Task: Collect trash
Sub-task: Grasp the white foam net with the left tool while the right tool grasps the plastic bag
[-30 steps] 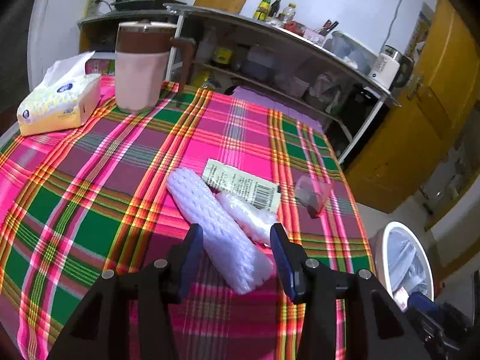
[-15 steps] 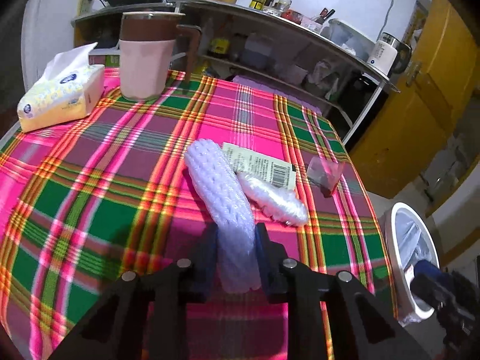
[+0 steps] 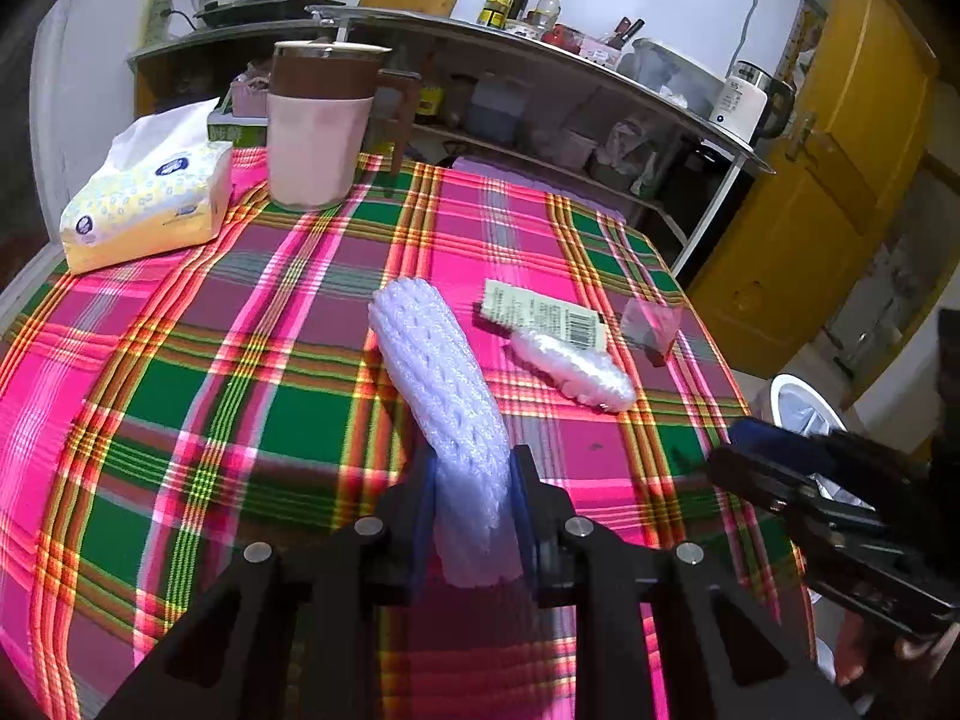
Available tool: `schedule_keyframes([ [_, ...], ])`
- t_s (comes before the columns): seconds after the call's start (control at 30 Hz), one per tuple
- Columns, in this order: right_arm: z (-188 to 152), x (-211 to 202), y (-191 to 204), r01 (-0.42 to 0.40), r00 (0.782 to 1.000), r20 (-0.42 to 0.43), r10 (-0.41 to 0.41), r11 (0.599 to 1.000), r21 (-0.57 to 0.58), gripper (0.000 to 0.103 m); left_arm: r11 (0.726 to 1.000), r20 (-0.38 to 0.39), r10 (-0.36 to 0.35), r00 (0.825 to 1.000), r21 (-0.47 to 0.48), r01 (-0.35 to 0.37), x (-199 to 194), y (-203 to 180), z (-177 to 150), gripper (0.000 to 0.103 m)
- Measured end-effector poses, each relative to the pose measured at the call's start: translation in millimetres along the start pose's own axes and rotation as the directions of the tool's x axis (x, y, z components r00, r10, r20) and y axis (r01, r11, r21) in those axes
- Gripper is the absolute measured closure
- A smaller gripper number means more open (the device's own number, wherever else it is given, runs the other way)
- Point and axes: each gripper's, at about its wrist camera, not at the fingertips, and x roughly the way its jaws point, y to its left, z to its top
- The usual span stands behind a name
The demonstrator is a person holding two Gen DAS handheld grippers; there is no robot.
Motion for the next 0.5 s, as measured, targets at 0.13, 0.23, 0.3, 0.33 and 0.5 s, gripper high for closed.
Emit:
schedule_keyframes([
  [0.13,11.1,18.2,-2.4,0.000,1.000,-0.006,-0.001,1.000,-0.019,0.057,1.000,-0.005,-0.003,1.000,-0.006,0.003,1.7,7.2,0.2,0.079],
  [0.23,19.5,33.1,-5.5,0.008,1.000,-0.021,-0.009,0.999,-0.033,0.058,1.000,-0.011,-0.008,1.000,-0.007,0.008,4.6,10.8,0.3,0.079],
  [0.3,24.0,41.9,-6.2,0.006,1.000,-0.029,-0.007,0.999,-0.040,0.058,1.000,-0.016,-0.012,1.000,-0.006,0.012,7.2,12.4,0.2,0.079],
  [0.33,26.3,46.8,-6.6,0.005,0.999,-0.035,-0.006,0.999,-0.045,0.057,1.000,-0.017,-0.013,1.000,-0.007,0.013,7.9,13.4,0.3,0.079],
  [0.5,33.1,66.4,-5.6,-0.010,0.998,-0.061,0.006,0.998,-0.055,0.057,1.000,-0.026,-0.021,0.999,-0.010,0.021,12.2,15.4,1.1,0.079],
])
